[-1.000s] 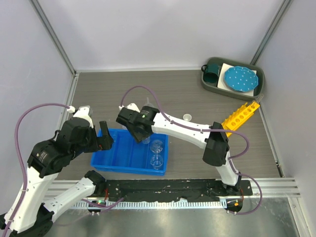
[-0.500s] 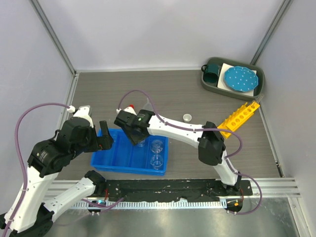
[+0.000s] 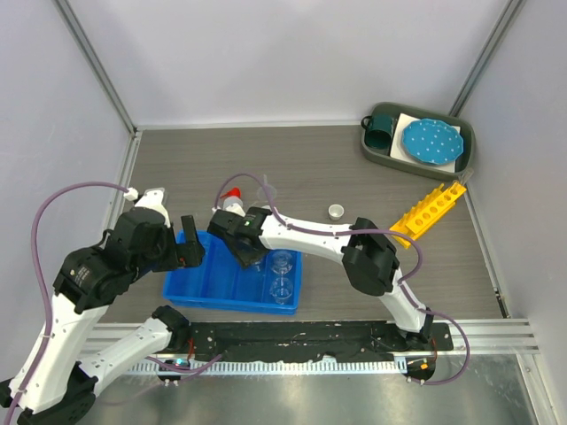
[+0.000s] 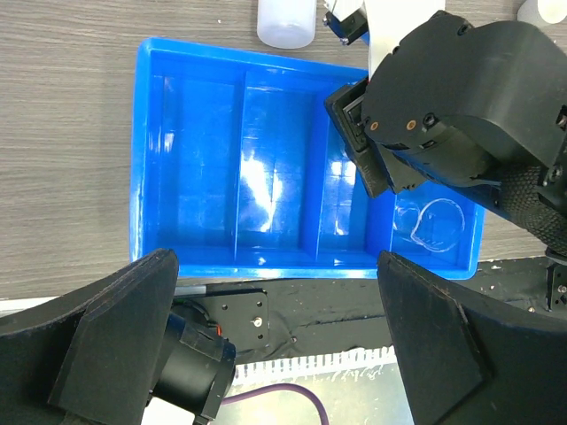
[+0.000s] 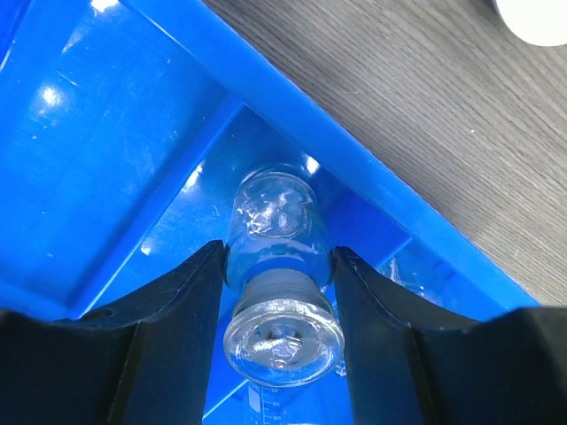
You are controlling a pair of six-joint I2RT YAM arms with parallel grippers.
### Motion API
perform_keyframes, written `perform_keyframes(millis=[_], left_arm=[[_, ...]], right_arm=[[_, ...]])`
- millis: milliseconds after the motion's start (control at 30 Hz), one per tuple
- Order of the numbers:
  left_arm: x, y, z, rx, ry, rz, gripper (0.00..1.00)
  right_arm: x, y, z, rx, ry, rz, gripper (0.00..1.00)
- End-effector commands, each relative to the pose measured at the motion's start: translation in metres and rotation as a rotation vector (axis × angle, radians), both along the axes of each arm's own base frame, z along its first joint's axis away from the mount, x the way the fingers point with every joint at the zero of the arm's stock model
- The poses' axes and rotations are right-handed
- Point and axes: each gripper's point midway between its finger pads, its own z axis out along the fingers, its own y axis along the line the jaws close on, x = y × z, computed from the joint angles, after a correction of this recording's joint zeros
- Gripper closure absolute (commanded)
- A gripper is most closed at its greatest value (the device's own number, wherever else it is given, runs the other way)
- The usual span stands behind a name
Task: Organize the chemistry lab equipment
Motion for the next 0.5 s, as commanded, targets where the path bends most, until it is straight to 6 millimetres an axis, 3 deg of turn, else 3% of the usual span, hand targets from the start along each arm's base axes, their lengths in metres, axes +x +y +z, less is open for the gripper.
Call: perform_keyframes(millis=[0,267,467], left_arm=[[0.001,0.002,0.006,0.004,-0.012,0.003,0.0],[0.001,0.001,0.006,-0.002,-0.009,0.003,0.0],[0.0,0.002,0.008,-0.005,-0.01,0.006,0.0]], right_arm=[[0.005,0.008,0.004,0.045,-0.022,-0.01,0.7],[0.006,0.008,0.008,0.056,-0.028,-0.011,0.5],[0.009,0.009,0.021,0.066,-0.043,-0.012,0.42]])
